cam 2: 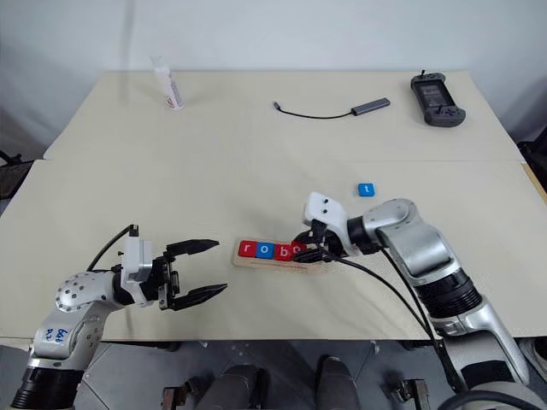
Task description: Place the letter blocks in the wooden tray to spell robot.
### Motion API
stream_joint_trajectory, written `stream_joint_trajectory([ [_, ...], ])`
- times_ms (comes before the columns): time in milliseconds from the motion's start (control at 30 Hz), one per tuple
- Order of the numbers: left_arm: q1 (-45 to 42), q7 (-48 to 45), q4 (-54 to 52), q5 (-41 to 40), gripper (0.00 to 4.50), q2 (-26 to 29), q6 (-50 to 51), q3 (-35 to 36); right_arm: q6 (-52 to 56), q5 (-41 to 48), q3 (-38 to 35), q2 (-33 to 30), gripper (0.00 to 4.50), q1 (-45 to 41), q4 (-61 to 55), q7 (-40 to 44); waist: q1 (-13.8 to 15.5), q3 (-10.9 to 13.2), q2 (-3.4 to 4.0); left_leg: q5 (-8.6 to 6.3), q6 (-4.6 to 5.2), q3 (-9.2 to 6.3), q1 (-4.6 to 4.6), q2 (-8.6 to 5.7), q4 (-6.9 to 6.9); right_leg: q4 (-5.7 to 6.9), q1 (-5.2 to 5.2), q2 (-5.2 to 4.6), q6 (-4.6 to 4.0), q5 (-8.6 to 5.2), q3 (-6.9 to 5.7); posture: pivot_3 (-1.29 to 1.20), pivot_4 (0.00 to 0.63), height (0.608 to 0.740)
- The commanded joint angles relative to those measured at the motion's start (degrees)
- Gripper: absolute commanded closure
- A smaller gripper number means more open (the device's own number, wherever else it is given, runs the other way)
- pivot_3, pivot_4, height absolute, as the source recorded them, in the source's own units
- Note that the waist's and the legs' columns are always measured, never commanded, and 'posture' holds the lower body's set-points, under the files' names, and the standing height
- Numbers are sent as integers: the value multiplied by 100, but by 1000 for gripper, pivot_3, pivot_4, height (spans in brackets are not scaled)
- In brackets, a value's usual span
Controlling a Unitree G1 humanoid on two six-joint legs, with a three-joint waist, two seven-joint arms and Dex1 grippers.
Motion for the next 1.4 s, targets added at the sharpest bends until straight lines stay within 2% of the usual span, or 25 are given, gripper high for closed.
stream_joint_trajectory([
  [33,10,48,-200,-68,0,24,-32,83,-183,-65,-13,-28,3049,-35,-84,-101,-10,0,0,0,0,1,0,0,-1,-1,0,1,0,0,0,0,150,740],
  [133,19,66,-188,-64,0,36,-40,98,-148,-33,17,19,3049,-56,-57,-134,-28,0,0,0,0,1,0,2,-1,0,0,3,0,0,0,0,150,740],
  [433,61,104,-186,-76,0,45,-61,156,188,219,-168,-55,11,-12,-239,-158,-100,0,0,0,0,1,0,3,-1,0,0,4,0,0,0,0,150,740],
  [533,68,109,-176,-68,0,33,-75,165,111,220,-411,-297,11,6,-183,-193,-98,0,0,0,0,1,0,2,-1,0,1,3,0,0,0,0,150,740],
  [633,68,109,-119,-49,0,14,-118,174,-154,132,-548,-700,590,350,-217,-130,-59,0,0,0,0,-1,0,2,-1,-1,2,2,0,0,-2,0,150,740],
  [767,49,90,-47,-28,0,5,-150,173,-382,21,-453,-862,1971,638,-237,-164,-64,0,-1,-3,5,1,-1,1,-1,-5,3,2,0,0,-2,0,150,740],
  [1000,17,46,52,-15,0,9,-204,167,-368,44,-299,-666,4448,655,-314,-199,-105,0,0,-2,3,7,4,7,-1,-1,3,5,0,0,1,0,150,740],
  [1400,120,109,54,-11,0,9,-301,211,-239,8,-151,-631,4479,462,-410,-150,-100,0,0,-2,3,5,2,5,0,-2,3,3,0,0,0,0,150,740],
])
